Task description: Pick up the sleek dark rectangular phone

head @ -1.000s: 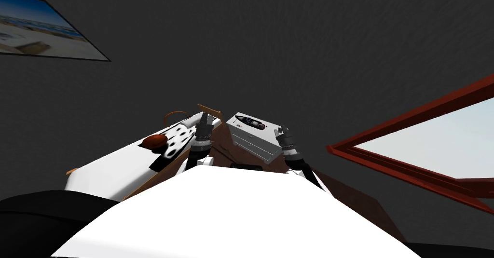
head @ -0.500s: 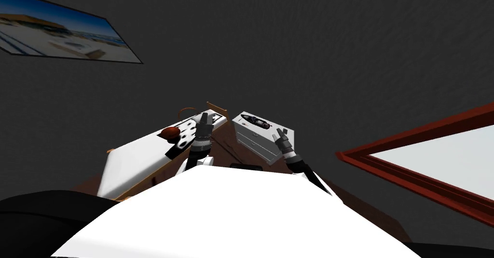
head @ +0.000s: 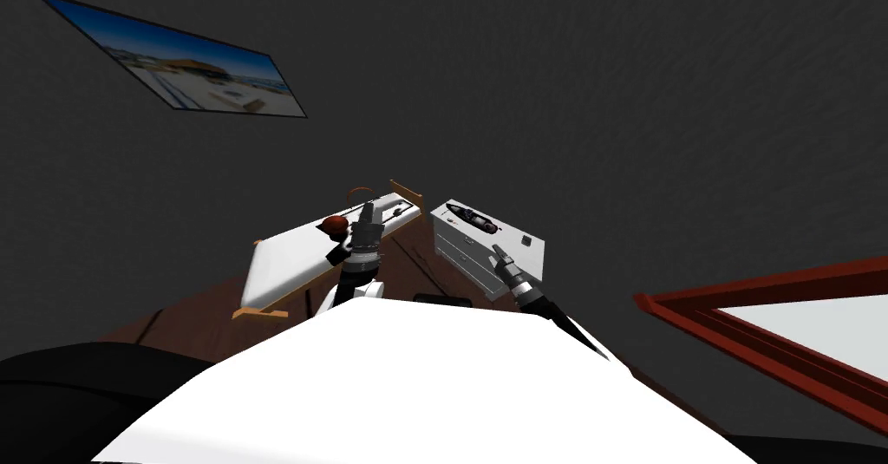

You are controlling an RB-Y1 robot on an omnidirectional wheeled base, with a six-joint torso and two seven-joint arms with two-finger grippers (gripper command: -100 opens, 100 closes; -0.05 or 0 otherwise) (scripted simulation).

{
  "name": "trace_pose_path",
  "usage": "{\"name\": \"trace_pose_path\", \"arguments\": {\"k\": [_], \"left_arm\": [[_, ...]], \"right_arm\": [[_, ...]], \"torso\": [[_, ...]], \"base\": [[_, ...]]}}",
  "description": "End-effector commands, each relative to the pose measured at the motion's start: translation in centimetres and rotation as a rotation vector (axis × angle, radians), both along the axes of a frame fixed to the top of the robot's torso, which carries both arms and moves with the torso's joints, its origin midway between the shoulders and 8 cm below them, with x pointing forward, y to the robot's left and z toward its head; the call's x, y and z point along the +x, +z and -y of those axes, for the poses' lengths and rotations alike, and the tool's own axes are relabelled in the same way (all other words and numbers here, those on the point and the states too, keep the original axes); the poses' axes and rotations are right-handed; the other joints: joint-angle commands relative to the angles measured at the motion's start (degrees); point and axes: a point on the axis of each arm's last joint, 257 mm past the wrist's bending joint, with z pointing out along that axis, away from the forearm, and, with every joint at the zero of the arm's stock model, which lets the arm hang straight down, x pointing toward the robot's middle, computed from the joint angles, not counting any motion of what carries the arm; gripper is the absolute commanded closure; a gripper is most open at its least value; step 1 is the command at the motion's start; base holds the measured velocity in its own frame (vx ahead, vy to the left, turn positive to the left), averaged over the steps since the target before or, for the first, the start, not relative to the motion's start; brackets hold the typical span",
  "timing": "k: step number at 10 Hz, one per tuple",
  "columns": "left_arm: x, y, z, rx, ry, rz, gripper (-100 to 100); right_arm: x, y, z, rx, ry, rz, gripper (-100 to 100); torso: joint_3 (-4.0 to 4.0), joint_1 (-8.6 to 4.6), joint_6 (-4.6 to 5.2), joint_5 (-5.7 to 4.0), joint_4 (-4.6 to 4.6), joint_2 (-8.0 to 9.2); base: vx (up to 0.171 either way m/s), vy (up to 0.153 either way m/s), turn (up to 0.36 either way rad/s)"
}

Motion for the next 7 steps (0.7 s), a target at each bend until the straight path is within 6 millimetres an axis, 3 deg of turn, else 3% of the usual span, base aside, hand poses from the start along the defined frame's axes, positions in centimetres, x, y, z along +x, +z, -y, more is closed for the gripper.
{"name": "trace_pose_path", "arguments": {"k": [1,2,3,4,5,7], "left_arm": [[0.0,0.0,0.0,0.000,0.000,0.000,0],[0.0,0.0,0.0,0.000,0.000,0.000,0],[0.0,0.0,0.0,0.000,0.000,0.000,0],[0.0,0.0,0.0,0.000,0.000,0.000,0],[0.0,0.0,0.0,0.000,0.000,0.000,0],[0.0,0.0,0.0,0.000,0.000,0.000,0]], "right_arm": [[-0.7,-1.5,0.3,-0.035,0.022,-0.050,-100],[-0.7,-1.6,0.4,-0.040,0.025,-0.051,-100],[-1.9,-4.4,1.0,-0.052,0.032,-0.137,-100],[-2.1,-4.5,1.3,-0.076,0.044,-0.143,-100],[-3.5,-7.3,2.0,-0.090,0.048,-0.227,-100],[-3.7,-7.4,2.6,-0.115,0.059,-0.237,-100]], "torso": [[0.00,0.00,0.00,0.00,0.00,0.00],[-0.02,-0.05,0.06,0.00,0.00,-0.04],[-0.07,-0.09,0.08,-0.01,-0.02,-0.13],[-0.05,-0.06,0.00,-0.02,-0.02,-0.08],[-0.04,-0.08,0.06,-0.01,-0.01,-0.08],[-0.06,-0.09,0.07,-0.01,-0.02,-0.11]], "base": [[-0.058,0.018,0.178],[-0.026,0.005,-0.036],[-0.054,0.020,0.331],[-0.054,0.014,0.199],[-0.055,0.022,0.331],[-0.029,0.008,0.084]]}}
